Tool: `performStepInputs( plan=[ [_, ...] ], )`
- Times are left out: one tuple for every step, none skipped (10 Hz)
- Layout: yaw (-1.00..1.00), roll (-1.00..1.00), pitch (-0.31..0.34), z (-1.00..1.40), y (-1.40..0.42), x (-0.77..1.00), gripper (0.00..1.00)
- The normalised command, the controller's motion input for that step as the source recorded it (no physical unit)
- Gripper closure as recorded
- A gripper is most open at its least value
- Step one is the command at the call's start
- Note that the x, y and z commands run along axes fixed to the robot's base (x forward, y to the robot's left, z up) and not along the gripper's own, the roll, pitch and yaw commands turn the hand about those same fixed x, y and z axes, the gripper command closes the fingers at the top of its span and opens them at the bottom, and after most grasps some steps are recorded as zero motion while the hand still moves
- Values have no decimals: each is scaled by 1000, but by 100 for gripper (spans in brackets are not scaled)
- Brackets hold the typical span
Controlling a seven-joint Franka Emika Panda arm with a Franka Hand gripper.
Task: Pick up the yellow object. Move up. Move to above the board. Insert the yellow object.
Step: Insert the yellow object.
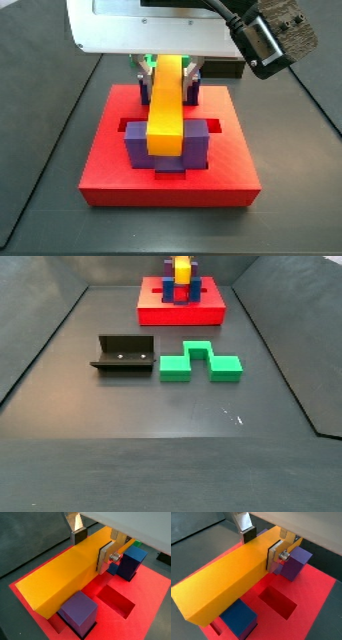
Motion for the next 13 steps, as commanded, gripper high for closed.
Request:
performStepInputs(
  plan=[
    [37, 0, 0, -31, -40, 97, 100],
    [20, 0, 0, -109, -43, 40, 100],
    [0, 0, 7, -311, -60, 0, 100],
    [0, 0, 57, -494, -23, 0, 100],
    [0, -16, 71, -320, 0, 0, 100],
    [0, 0, 101, 0, 17, 191, 100],
    [0, 0, 121, 26, 71, 249, 100],
    [0, 0, 151, 11, 40, 260, 100],
    [0, 0, 130, 0, 0, 231, 100],
    [0, 23, 100, -29, 0, 189, 100],
    [0, 20, 63, -140, 0, 77, 100],
    [0, 9, 51, -174, 0, 23, 100],
    [0, 11, 31, -274, 0, 0, 100]
  ],
)
